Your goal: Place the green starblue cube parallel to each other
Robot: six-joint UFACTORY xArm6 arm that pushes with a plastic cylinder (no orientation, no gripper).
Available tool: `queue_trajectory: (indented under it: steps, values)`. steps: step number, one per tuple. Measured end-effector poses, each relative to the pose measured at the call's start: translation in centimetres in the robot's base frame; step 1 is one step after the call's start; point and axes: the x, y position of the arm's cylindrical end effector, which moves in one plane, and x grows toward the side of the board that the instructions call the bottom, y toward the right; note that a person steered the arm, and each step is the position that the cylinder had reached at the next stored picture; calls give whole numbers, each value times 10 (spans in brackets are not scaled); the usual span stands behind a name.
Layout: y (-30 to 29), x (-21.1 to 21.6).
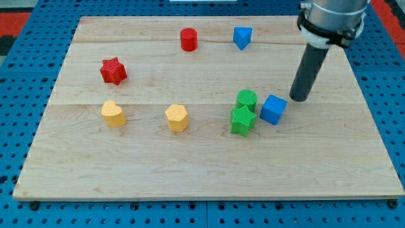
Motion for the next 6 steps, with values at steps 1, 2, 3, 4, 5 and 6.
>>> queue_trajectory:
  steps: [1,2,3,4,5,6]
  values:
    - [-52,35]
    - [-69,41]
    - [-105,52]
    - [-121,74]
    - [-95,91]
    - [-44,91]
